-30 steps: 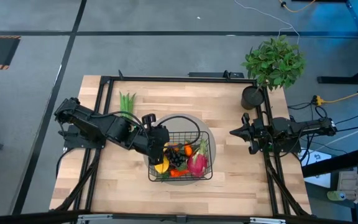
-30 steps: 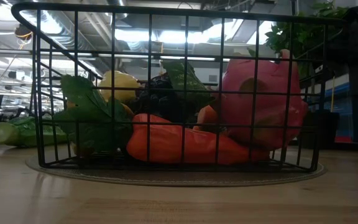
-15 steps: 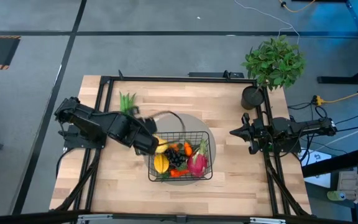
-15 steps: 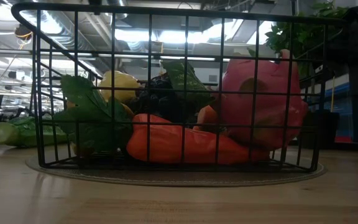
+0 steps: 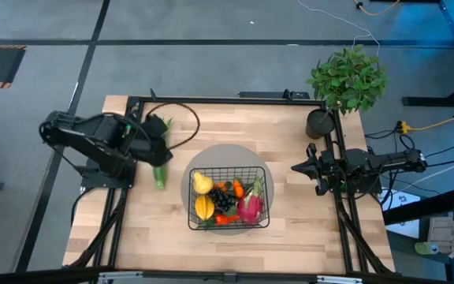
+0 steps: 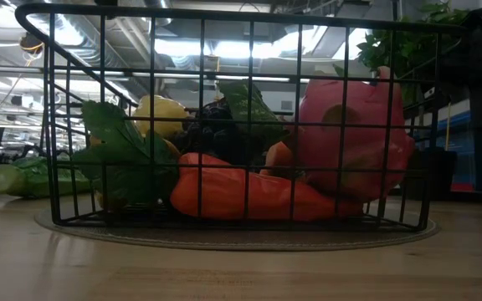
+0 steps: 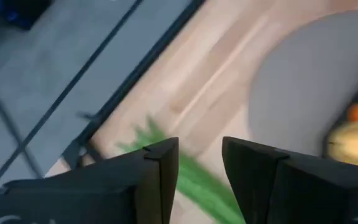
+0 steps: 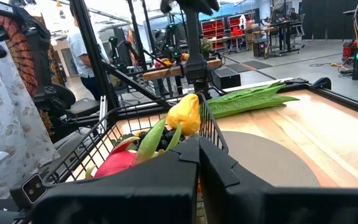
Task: Build produce basket
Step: Put the leaf lettuce into the wire basket
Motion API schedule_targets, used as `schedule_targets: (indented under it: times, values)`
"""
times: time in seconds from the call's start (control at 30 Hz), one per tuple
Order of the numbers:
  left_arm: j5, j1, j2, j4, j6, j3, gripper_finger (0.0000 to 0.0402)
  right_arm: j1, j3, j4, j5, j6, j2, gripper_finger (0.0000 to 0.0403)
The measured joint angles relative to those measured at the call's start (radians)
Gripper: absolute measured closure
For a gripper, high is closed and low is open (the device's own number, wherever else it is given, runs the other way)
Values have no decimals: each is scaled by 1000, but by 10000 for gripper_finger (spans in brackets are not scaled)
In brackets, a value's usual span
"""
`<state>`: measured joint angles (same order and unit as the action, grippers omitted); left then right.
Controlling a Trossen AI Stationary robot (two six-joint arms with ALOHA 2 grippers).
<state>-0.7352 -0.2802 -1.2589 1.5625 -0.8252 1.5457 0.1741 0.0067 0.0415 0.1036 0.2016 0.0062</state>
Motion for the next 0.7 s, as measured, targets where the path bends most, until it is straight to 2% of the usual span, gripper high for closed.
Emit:
schedule_targets:
  times: [0.2, 0.37, 0.53, 0.7]
  values:
    - [3, 103, 38, 5, -79, -154, 243, 0, 0, 0, 0, 0, 0, 398]
    - [61, 176, 33, -6, -194, -277, 196, 0, 0, 0, 0, 0, 0, 398]
    - [222, 272, 24, -18, -245, -414, 159, 0, 0, 0, 0, 0, 0, 398]
    - [380, 398, 27, -72, -210, -534, 149, 0, 0, 0, 0, 0, 0, 398]
